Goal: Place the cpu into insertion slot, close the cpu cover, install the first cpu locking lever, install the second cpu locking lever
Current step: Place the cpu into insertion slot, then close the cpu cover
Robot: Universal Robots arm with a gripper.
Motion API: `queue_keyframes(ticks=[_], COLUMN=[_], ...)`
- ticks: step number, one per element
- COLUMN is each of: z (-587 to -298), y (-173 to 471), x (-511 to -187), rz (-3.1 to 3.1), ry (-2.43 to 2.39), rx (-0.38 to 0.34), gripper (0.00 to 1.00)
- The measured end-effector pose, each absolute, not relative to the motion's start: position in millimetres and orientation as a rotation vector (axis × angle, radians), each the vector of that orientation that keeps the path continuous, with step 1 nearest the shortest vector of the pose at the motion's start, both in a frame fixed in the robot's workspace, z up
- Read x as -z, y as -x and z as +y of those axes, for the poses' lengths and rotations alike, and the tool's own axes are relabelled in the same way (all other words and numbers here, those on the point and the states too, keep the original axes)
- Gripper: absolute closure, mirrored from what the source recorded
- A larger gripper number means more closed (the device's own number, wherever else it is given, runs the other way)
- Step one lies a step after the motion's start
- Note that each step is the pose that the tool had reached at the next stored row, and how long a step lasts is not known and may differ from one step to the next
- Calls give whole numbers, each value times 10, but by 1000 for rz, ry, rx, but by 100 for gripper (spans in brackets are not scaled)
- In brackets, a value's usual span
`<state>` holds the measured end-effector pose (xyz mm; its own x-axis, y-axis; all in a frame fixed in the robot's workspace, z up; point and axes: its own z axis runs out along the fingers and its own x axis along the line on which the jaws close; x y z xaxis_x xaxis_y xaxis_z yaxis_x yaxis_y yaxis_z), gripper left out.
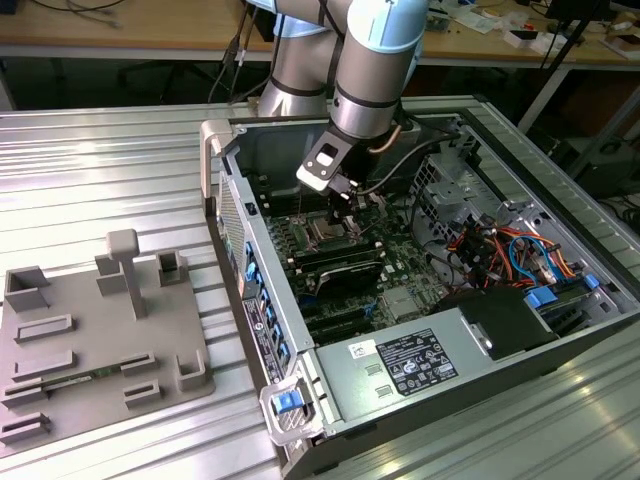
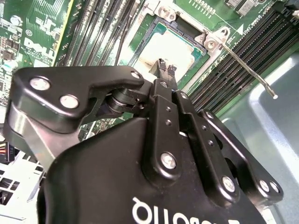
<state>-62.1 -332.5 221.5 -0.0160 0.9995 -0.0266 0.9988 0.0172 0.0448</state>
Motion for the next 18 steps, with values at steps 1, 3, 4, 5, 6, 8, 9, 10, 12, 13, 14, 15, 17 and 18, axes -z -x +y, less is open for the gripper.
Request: queue_keyframes(ticks=[1, 3, 4, 5, 6, 8, 9, 10, 12, 13, 14, 15, 17, 18], z=[-3325, -3325, -3325, -3325, -3325, -3325, -3325, -3325, -3324, -3325, -3325, -3325, -3325, -3325], y=[621, 621, 621, 621, 621, 622, 621, 621, 621, 621, 621, 621, 620, 620], x=[-2216, -2220, -2221, -2221, -2223, -2231, -2236, -2240, -2247, -2251, -2259, -2267, -2291, -2321], rz=[2204, 2204, 2204, 2204, 2204, 2204, 2204, 2204, 2204, 2204, 2204, 2204, 2204, 2204], ry=[-2168, -2168, -2167, -2168, -2167, -2168, -2167, -2167, -2168, -2168, -2168, -2168, -2168, -2168], rx=[-21, -21, -21, -21, -20, -20, -20, -20, -21, -20, -20, -20, -21, -20], gripper=[89, 89, 89, 89, 89, 89, 89, 89, 89, 89, 89, 89, 89, 89])
